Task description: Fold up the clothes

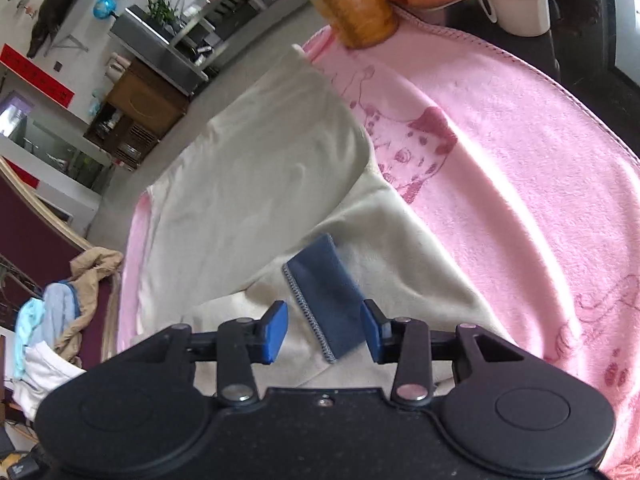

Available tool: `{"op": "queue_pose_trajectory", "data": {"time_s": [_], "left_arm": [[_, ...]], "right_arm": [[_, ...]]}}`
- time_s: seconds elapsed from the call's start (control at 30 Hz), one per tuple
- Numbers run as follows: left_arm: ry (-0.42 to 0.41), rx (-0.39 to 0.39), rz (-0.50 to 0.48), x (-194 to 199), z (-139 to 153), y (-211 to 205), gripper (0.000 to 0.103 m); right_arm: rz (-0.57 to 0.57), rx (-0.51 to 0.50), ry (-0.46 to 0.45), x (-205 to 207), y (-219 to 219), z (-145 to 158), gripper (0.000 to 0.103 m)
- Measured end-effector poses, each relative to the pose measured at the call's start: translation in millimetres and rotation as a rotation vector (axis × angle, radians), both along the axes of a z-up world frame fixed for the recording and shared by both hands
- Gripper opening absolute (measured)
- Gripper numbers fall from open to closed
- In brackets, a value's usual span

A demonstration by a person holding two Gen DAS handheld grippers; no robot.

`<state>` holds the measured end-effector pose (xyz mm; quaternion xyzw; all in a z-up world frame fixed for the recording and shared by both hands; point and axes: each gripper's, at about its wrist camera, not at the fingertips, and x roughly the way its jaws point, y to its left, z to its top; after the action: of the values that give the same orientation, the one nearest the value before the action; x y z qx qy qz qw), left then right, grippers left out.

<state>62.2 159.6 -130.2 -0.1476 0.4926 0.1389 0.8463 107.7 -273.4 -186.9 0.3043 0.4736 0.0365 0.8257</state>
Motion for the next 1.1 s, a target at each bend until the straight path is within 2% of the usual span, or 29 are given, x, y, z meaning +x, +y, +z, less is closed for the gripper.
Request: {"op": "queue_pose_trajectory", "data": {"time_s": [0.13,0.27,0.37,0.4,0.43,0.53,0.63,0.7,0.8,0.9,0.93,1.0,1.1], "left_arm": [[0.037,-0.037,-0.022,2,-13,-5,0.033],[0.038,-0.046,-0.026,12,-20,-13,0.032],[0.047,-0.030,-0.057,16,-22,-23,0.019],[0.048,-0.023,-0.073,16,-23,-28,0.007],[0.043,-0.005,-0.089,15,-22,-32,0.002],[0.000,0.064,-0.102,3,-12,-41,0.001],[-0.021,0.056,-0.072,-20,-1,-41,0.003],[0.013,0.050,-0.029,-31,-5,-37,0.000],[0.062,0.025,0.025,-40,-14,-28,0.002],[-0.026,0.029,0.044,-42,1,-22,0.004],[-0.043,0.042,0.028,-37,6,-23,0.014],[-0.073,0.069,-0.014,-27,15,-27,0.024],[-0.098,0.143,-0.134,-2,20,-48,0.028]], "right_arm": [[0.019,-0.043,0.011,16,10,-3,0.039],[0.020,-0.034,0.007,28,10,-9,0.039],[0.013,-0.036,0.006,36,10,-13,0.039],[0.013,-0.040,0.010,39,11,-15,0.039],[0.013,-0.043,0.014,42,11,-17,0.039],[0.019,-0.084,0.032,45,17,-22,0.037],[0.031,-0.123,0.029,43,22,-23,0.035],[0.034,-0.133,0.028,42,22,-23,0.033],[0.026,-0.120,0.033,40,18,-23,0.033],[0.010,-0.098,0.044,38,12,-21,0.033],[-0.008,-0.073,0.041,34,8,-19,0.034],[-0.044,-0.023,0.034,25,-2,-15,0.039],[-0.073,0.017,0.028,19,-15,-13,0.039]]}}
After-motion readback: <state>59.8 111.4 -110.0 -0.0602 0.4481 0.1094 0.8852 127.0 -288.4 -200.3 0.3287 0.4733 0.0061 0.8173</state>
